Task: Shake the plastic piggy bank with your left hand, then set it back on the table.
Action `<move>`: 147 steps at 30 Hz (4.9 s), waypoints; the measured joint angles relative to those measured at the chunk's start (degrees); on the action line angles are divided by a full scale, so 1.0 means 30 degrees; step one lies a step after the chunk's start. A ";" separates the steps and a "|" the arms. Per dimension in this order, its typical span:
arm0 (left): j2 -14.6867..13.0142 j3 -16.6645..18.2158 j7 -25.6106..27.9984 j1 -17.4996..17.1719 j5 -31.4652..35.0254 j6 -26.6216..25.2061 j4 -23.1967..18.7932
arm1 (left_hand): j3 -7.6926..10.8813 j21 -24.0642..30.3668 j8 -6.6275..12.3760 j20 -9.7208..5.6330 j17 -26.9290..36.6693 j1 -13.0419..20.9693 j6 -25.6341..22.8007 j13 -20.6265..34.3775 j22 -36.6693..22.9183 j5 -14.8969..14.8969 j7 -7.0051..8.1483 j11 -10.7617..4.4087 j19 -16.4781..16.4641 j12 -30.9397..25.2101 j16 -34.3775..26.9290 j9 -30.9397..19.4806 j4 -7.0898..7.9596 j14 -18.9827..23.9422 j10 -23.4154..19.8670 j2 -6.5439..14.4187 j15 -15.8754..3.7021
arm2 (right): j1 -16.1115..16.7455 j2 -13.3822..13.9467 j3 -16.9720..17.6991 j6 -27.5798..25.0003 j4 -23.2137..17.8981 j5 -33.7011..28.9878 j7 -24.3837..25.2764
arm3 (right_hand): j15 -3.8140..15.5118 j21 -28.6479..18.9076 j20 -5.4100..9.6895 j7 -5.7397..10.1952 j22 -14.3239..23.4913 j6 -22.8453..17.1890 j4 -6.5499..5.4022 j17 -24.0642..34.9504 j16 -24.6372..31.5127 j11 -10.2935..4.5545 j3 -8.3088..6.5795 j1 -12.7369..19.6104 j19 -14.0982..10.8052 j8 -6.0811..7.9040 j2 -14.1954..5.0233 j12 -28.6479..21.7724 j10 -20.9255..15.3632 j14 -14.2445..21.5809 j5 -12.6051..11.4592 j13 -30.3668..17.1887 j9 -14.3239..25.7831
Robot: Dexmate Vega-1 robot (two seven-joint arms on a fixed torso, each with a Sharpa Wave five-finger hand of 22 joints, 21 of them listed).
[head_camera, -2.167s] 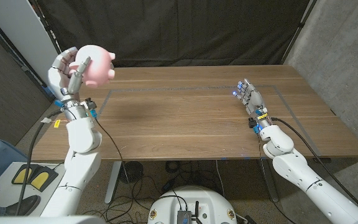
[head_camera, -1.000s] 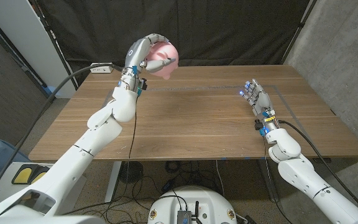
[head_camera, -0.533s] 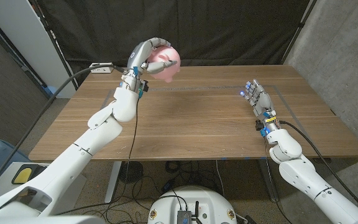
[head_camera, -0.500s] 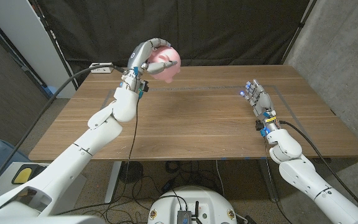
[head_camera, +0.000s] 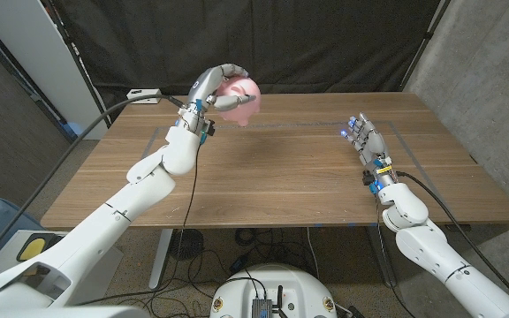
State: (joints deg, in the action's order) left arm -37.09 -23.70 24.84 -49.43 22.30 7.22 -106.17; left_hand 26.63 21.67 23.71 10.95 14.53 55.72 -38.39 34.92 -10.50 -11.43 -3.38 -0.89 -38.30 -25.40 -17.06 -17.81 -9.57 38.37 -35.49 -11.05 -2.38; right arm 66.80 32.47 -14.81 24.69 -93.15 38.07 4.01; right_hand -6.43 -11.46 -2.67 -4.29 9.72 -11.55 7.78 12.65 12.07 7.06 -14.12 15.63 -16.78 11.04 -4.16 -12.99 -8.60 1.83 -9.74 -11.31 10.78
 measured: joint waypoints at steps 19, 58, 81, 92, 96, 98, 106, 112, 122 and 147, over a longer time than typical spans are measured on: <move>-0.0370 -0.0737 -0.0684 0.0124 -0.0403 -0.0153 0.0353 | -0.0002 0.0010 0.0001 0.0007 -0.0002 0.0003 -0.0103 0.0055 -0.0015 0.0000 0.0036 -0.0043 -0.0007 0.0143 0.0000 -0.0052 -0.0001 0.0072 -0.0078 -0.0003 0.0073 | -0.0211 -0.0081 -0.0166 -0.0081 0.0176 0.0019 -0.0054 | 0.0000 0.0000 0.0000 0.0000 0.0000 0.0000 0.0073 0.0000 0.0000 0.0000 0.0073 0.0000 0.0000 0.0000 0.0000 0.0000 0.0000 0.0000 0.0000 0.0001 0.0000; 0.0157 -0.2493 0.0980 -0.0285 0.1357 0.0126 0.1776 | -0.0028 0.0153 -0.0070 0.0035 -0.0017 0.0005 -0.0456 0.0178 -0.0010 0.0000 0.0027 -0.0048 -0.0035 0.0143 0.0016 -0.0141 -0.0027 0.0279 -0.0559 -0.0005 0.0076 | 0.0299 0.0057 0.0038 -0.0026 0.0018 0.0061 0.0134 | 0.0000 0.0000 0.0000 0.0000 0.0000 0.0000 0.0072 0.0000 0.0000 0.0000 0.0072 0.0000 0.0000 0.0000 0.0000 0.0000 0.0000 0.0000 0.0000 0.0001 0.0000; 0.1326 -0.3879 0.3184 0.0143 0.2242 0.0884 0.4406 | -0.0030 0.0151 -0.0070 0.0037 -0.0008 0.0005 -0.0579 0.0270 -0.0015 0.0000 0.0105 -0.0082 -0.0038 0.0293 0.0019 -0.0140 -0.0029 0.0489 -0.0593 -0.0005 0.0073 | 0.0297 0.0003 0.0126 0.0071 0.0133 0.0142 0.0094 | 0.0000 0.0000 0.0000 -0.0072 0.0000 0.0072 0.0072 0.0000 0.0000 0.0000 0.0072 0.0000 -0.0001 0.0000 0.0000 0.0000 0.0000 0.0000 0.0000 0.0001 0.0000; 0.1865 -0.4395 0.4469 0.0396 0.2365 0.1358 0.5767 | -0.0031 0.0137 -0.0069 0.0039 -0.0010 0.0006 -0.0723 0.0267 -0.0012 0.0000 0.0096 -0.0095 -0.0041 0.0293 0.0019 -0.0231 -0.0030 0.0487 -0.0717 -0.0006 0.0073 | 0.0302 -0.0032 0.0119 0.0064 0.0155 0.0151 0.0156 | 0.0000 0.0000 0.0000 -0.0072 0.0000 0.0071 -0.0010 0.0000 0.0000 0.0000 0.0151 -0.0001 0.0000 0.0000 0.0000 0.0000 0.0000 0.0000 0.0000 -0.0099 0.0000; 0.2047 -0.4645 0.4777 0.0535 0.2411 0.1571 0.6298 | -0.0032 0.0136 -0.0069 0.0054 -0.0012 0.0006 -0.0788 0.0266 -0.0010 0.0000 0.0106 -0.0046 -0.0056 0.0293 0.0019 -0.0231 -0.0031 0.0519 -0.0766 -0.0006 0.0039 | 0.0309 -0.0032 0.0118 0.0023 0.0136 0.0125 0.0213 | 0.0000 -0.0001 0.0000 -0.0071 0.0000 0.0071 -0.0011 0.0000 0.0000 0.0000 0.0149 -0.0001 -0.0001 0.0000 0.0000 -0.0001 0.0000 0.0000 0.0000 -0.0098 0.0000; 0.2073 -0.4698 0.4888 0.0568 0.2412 0.1644 0.6434 | -0.0052 0.0193 -0.0069 0.0067 -0.0018 0.0006 -0.0787 0.0266 -0.0008 -0.0001 0.0106 -0.0056 -0.0070 0.0293 0.0020 -0.0230 -0.0051 0.0585 -0.0776 -0.0005 -0.0025 | 0.0324 -0.0027 0.0117 0.0008 0.0105 0.0118 0.0226 | 0.0000 0.0000 0.0000 -0.0071 0.0000 0.0071 -0.0012 0.0000 0.0000 0.0000 0.0148 0.0000 0.0000 0.0000 0.0000 0.0000 0.0000 0.0000 0.0000 -0.0098 0.0000; 0.2179 -0.4879 0.5062 0.0688 0.2379 0.1864 0.6810 | -0.0053 0.0269 -0.0069 0.0066 -0.0002 0.0006 -0.0786 0.0372 0.0002 -0.0001 0.0106 -0.0149 -0.0071 0.0424 0.0020 -0.0229 -0.0052 0.0587 -0.0868 -0.0006 -0.0028 | 0.0344 0.0015 0.0119 -0.0023 -0.0011 0.0092 0.0260 | 0.0000 0.0000 0.0000 -0.0071 0.0000 0.0071 -0.0012 0.0096 0.0000 0.0000 0.0146 0.0000 0.0000 0.0000 0.0000 0.0000 0.0000 0.0000 0.0000 -0.0097 0.0000; 0.2273 -0.5209 0.4999 0.0923 0.2219 0.1919 0.7391 | -0.0053 0.0268 -0.0069 0.0063 -0.0002 0.0006 -0.0785 0.0372 -0.0004 0.0000 0.0106 -0.0148 -0.0070 0.0424 0.0020 -0.0229 -0.0052 0.0586 -0.0868 -0.0006 -0.0028 | 0.0347 0.0025 0.0125 -0.0087 -0.0032 0.0064 0.0305 | 0.0000 0.0000 0.0000 -0.0070 0.0000 0.0070 -0.0012 0.0095 0.0001 0.0000 0.0146 0.0000 -0.0001 0.0000 0.0000 0.0000 0.0000 0.0000 0.0000 -0.0096 0.0000; 0.2257 -0.5393 0.4477 0.1072 0.1938 0.1931 0.7603 | -0.0055 0.0267 -0.0222 -0.0075 0.0133 0.0006 -0.0784 0.0446 -0.0016 -0.0001 0.0105 -0.0105 0.0069 0.0599 0.0142 -0.0292 -0.0053 0.0337 -0.0674 -0.0006 0.0069 | 0.0347 0.0024 0.0127 -0.0141 -0.0028 0.0062 0.0332 | 0.0000 0.0000 0.0000 -0.0070 0.0000 0.0070 -0.0012 0.0094 0.0000 0.0000 0.0146 -0.0001 0.0000 0.0000 0.0000 -0.0001 0.0000 0.0000 0.0000 -0.0095 0.0000; 0.1986 -0.5655 0.3930 0.1201 0.2060 0.1324 0.7562 | -0.0683 -0.0402 -0.0691 -0.0636 -0.0049 -0.0144 -0.0186 0.0309 0.0035 0.0070 0.0203 -0.0049 0.0469 0.1265 0.0607 -0.0221 0.0488 -0.0434 -0.0193 0.0496 0.0289 | 0.0240 -0.0148 0.0099 -0.0015 0.0234 0.0054 0.0390 | 0.0000 0.0000 0.0038 -0.0069 0.0000 0.0069 -0.0012 0.0090 0.0000 0.0071 0.0145 -0.0001 -0.0038 0.0000 0.0000 0.0000 -0.0072 0.0000 0.0000 -0.0092 0.0000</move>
State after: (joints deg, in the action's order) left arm -31.14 -40.66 36.63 -45.83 28.48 11.19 -83.48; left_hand 24.58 20.46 21.64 9.04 14.38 55.29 -38.95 35.85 -10.40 -11.22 -2.77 -1.03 -36.90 -21.60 -15.23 -18.48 -8.10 37.07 -36.06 -9.56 -1.51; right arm 67.52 32.02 -14.51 24.65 -92.45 38.23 5.17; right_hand -6.43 -11.47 -2.56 -4.50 9.72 -11.35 7.74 12.92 12.07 7.27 -13.68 15.63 -16.90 11.04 -4.16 -12.99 -8.81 1.83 -9.74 -11.59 10.78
